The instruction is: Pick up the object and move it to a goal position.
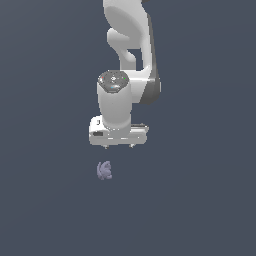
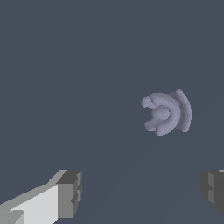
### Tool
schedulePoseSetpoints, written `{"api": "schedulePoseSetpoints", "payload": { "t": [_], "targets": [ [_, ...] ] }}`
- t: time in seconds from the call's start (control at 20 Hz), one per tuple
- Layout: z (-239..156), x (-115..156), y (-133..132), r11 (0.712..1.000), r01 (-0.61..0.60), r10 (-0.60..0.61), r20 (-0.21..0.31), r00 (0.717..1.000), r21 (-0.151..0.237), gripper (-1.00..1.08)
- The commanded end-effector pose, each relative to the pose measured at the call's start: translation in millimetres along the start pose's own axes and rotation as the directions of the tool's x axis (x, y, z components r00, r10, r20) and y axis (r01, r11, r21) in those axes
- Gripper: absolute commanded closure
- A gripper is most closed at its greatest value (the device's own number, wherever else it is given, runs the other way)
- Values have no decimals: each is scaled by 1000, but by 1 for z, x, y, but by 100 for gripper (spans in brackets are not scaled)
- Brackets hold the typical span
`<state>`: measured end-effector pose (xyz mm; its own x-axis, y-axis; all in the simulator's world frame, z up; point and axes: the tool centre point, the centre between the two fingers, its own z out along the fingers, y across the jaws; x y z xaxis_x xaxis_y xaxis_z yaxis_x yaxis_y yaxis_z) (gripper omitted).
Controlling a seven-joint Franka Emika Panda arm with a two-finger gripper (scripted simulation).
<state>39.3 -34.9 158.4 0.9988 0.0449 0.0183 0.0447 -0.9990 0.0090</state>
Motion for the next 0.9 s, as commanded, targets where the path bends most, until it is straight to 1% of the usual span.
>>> {"api": "schedulePoseSetpoints", "payload": {
  "t": [0.0,0.2,0.45,0.85],
  "targets": [
    [10,10,12,1000,25,-25,4,1000,0,-92],
    [29,25,33,998,70,-70,9,997,3,-92],
    [49,38,54,994,113,-113,14,993,7,-92],
    [66,47,72,989,148,-148,17,989,11,-92]
  ]
}}
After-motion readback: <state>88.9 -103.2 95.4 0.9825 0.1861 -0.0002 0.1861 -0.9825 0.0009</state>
